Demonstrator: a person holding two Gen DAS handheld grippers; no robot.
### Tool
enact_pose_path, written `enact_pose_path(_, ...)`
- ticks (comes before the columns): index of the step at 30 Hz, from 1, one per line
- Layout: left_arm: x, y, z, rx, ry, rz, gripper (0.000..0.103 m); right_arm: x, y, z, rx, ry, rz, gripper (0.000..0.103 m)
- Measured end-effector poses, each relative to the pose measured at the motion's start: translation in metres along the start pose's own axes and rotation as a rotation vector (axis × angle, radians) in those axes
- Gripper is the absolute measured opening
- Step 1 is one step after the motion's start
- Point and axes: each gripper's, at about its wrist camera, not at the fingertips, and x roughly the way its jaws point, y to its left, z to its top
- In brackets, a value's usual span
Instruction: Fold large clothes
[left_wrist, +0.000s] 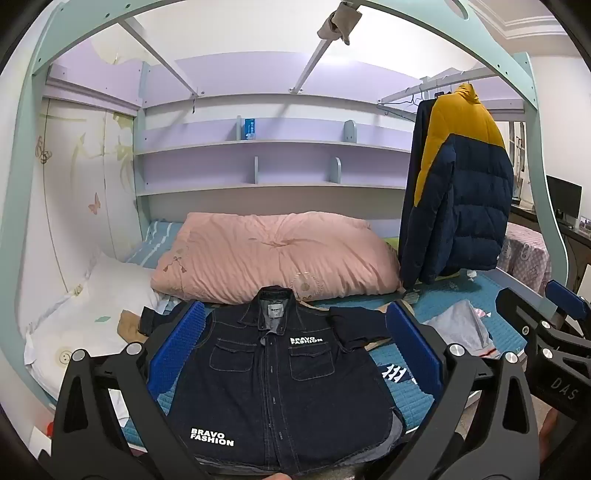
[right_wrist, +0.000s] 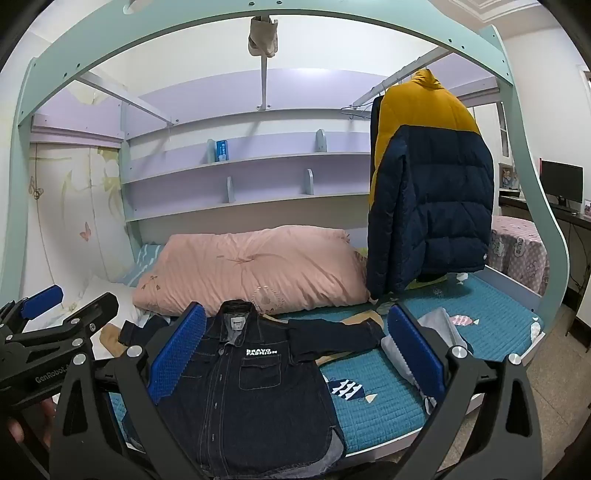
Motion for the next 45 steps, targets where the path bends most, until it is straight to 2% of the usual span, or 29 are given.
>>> enact_pose_path(30, -0.003, 0.003, 0.006, 0.001, 0.008, 0.005, 0.098, 0.004, 0.001, -0.003, 0.003, 0.021, 0.007, 0.095)
enact_pose_path(42, 0.000, 0.004, 0.000, 0.004, 0.013, 0.004, 0.098, 0.006, 0.001, -0.005, 0.000, 0.031, 0.006, 0.095)
enact_pose_path(45, 0.003, 0.004, -0.011, 0.005, 0.014, 0.006, 0.098, 0.007, 0.001, -0.005, -0.001, 0.033, 0.006, 0.095)
